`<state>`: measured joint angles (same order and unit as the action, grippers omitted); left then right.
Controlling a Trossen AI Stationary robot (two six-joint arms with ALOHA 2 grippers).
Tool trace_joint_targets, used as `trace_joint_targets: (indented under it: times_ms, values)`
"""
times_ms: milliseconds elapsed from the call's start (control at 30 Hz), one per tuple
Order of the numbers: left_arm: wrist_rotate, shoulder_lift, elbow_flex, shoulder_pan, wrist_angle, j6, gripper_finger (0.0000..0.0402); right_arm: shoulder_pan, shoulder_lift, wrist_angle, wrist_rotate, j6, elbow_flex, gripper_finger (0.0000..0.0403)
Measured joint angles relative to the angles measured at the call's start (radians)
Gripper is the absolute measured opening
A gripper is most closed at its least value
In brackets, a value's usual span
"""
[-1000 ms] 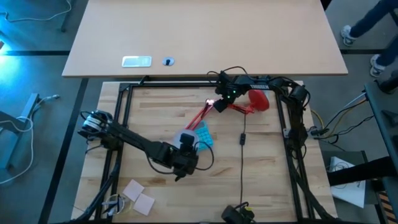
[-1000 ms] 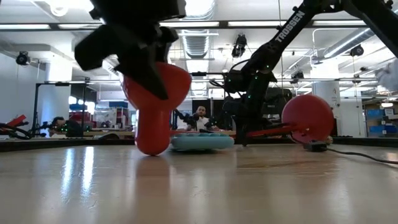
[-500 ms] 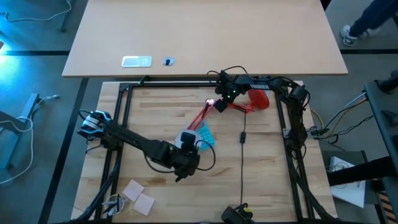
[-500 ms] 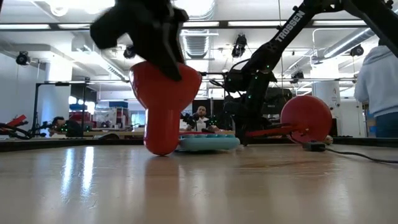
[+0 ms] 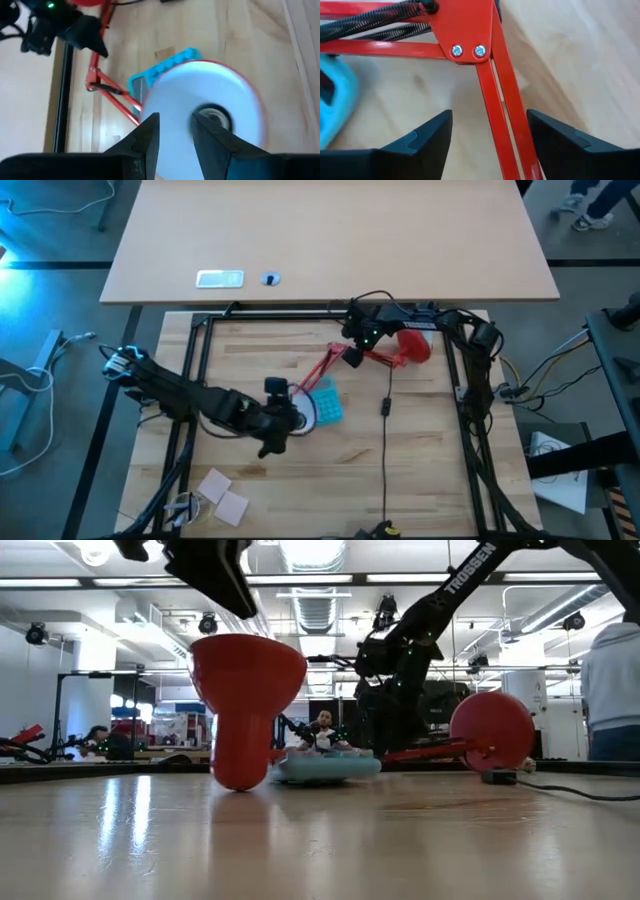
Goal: Screw lightbulb
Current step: Prepare the orange desk lamp on the center
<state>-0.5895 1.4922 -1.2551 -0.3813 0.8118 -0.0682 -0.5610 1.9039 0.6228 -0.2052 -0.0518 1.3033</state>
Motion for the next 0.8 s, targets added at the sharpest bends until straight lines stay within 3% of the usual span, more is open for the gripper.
trace_joint_targets:
  times_ms: [367,600,800]
  values:
    - [-0.004,-0.241,0.089,0.000,0.119,-0.213,0.0103,0.024,-0.103,-0.077,-0.006,0.028,0.001,0.0251]
    - [-0.004,-0.376,0.231,0.000,0.102,-0.318,0.0103,0.042,-0.253,-0.046,0.071,0.022,0.001,0.0253]
    - [-0.004,-0.479,0.362,0.000,-0.010,-0.338,0.0103,0.116,-0.369,-0.007,0.087,-0.019,0.001,0.0248]
